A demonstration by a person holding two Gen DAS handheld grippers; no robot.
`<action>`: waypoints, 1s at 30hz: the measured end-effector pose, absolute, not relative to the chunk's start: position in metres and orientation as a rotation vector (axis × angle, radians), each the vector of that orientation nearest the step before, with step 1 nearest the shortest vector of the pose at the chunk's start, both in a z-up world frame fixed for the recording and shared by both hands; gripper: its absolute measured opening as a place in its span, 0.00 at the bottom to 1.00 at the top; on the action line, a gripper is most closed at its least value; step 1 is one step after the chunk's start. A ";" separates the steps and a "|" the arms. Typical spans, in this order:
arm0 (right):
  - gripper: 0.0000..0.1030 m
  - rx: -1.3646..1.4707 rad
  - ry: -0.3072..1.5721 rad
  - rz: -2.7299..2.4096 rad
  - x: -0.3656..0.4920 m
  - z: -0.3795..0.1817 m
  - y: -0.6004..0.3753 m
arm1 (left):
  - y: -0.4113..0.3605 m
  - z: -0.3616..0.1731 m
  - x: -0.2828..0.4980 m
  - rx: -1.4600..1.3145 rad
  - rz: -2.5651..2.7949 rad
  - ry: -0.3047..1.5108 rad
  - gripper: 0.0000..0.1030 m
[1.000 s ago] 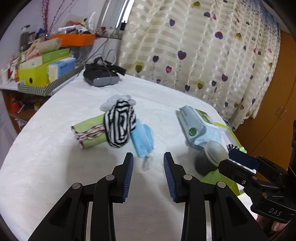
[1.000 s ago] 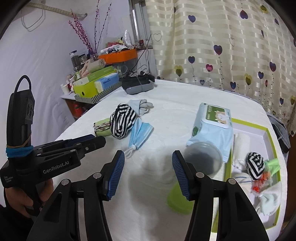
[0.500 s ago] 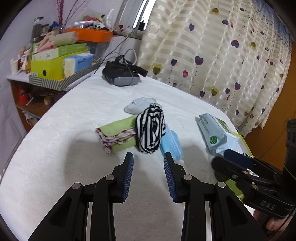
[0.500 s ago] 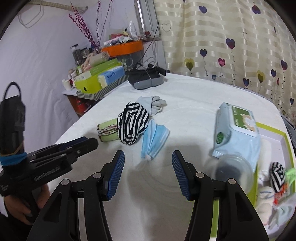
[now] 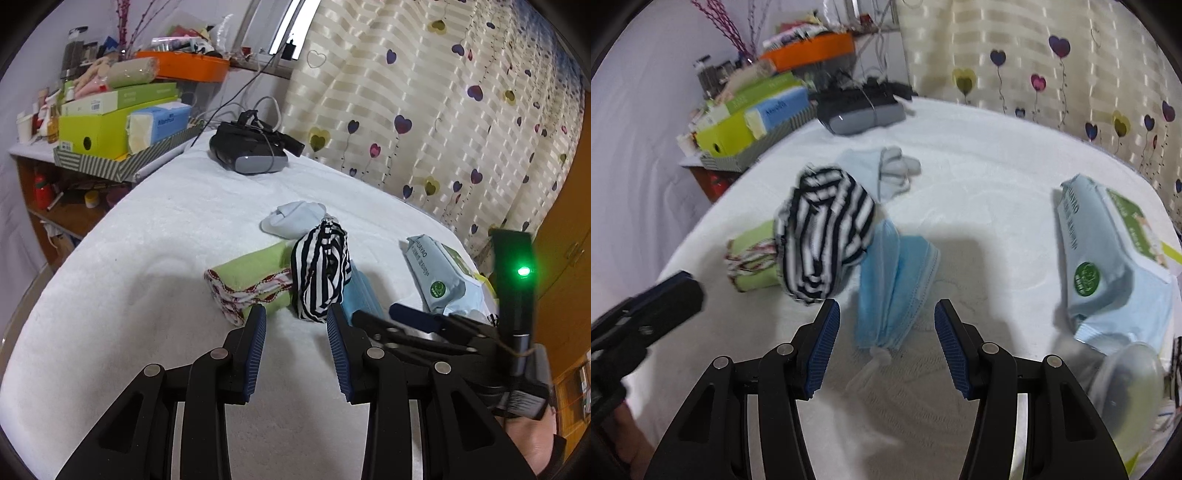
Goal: Organize soft objects
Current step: 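Grasp the blue face masks with the right tool while the left tool grasps the striped sock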
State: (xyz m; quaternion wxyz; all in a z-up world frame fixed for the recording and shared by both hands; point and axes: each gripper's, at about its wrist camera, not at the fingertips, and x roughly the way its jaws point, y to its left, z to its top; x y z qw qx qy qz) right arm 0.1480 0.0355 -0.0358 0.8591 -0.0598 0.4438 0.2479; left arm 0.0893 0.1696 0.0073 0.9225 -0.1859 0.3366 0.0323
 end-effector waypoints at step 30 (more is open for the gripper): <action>0.15 -0.009 0.746 0.572 0.134 0.020 -0.025 | 0.132 -0.006 0.173 -0.195 0.071 0.770 0.45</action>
